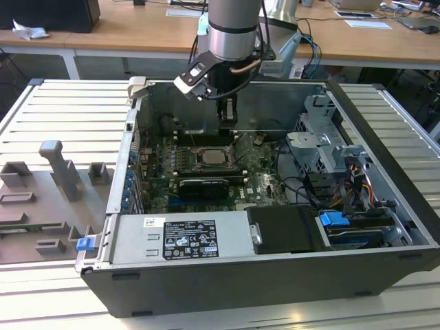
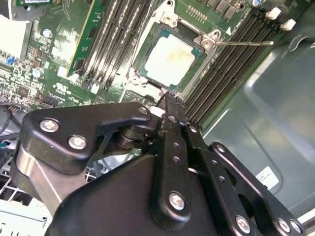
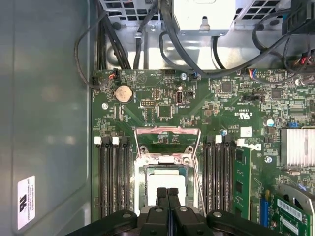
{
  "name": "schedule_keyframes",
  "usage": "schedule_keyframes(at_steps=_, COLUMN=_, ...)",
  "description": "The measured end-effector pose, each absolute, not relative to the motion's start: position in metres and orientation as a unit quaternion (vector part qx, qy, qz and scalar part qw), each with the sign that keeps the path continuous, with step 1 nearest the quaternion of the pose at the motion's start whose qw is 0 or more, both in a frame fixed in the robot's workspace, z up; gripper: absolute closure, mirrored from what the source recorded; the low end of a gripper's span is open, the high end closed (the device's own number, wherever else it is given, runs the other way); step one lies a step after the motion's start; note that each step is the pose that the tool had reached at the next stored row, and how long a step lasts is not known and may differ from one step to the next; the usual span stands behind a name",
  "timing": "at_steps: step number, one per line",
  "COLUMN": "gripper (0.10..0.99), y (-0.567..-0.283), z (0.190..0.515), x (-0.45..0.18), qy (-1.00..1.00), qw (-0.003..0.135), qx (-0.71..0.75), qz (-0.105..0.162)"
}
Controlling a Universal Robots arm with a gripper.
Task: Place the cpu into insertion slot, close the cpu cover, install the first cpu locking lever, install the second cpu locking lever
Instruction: 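Close the cpu cover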
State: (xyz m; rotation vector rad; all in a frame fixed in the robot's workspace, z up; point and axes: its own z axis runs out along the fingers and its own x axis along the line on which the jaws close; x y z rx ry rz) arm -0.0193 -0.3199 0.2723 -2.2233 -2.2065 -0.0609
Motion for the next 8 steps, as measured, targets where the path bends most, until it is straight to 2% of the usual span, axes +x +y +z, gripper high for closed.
schedule_keyframes(at_steps=8, gripper=0.980, y=-0.320, z=0.274, x=-0.004, qy=-0.704, qw=0.005, qx=-0.710, qz=-0.018)
